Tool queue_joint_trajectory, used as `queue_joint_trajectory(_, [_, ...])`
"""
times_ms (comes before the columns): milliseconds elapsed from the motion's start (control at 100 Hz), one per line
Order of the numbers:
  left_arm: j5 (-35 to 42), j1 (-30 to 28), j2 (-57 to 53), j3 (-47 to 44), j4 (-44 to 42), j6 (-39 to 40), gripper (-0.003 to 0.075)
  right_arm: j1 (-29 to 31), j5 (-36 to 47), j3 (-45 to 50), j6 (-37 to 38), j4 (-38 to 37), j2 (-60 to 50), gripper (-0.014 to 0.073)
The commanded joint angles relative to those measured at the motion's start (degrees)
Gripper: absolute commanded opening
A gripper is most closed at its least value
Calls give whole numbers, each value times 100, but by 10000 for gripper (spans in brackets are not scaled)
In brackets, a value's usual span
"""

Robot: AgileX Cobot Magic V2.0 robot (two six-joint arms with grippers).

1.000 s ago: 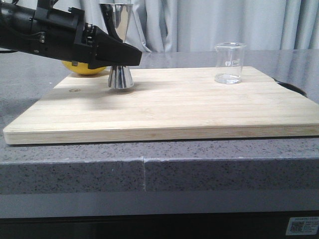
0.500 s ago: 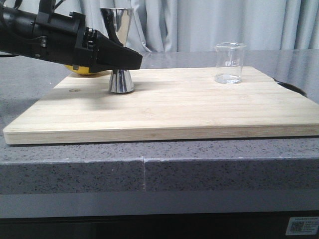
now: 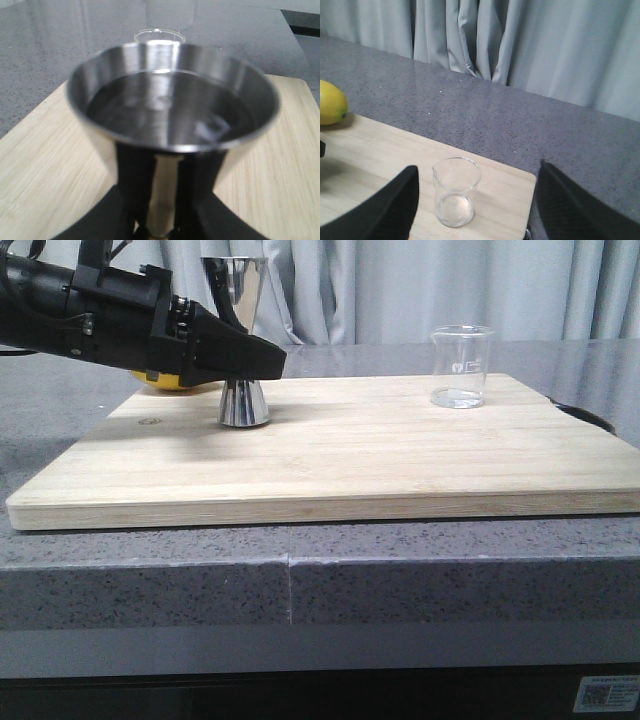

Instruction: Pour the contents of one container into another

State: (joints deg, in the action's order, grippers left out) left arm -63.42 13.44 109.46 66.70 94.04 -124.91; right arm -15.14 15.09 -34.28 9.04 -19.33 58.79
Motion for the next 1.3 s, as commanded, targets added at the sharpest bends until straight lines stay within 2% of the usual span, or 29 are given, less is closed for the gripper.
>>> queue_joint_trajectory(0, [-405, -29, -289, 135, 406, -11, 11, 15, 458, -162, 7, 2, -133, 448])
queue_joint_trajectory(1290, [-405, -29, -289, 135, 279, -19, 11, 15, 502, -162, 7, 2, -133, 448])
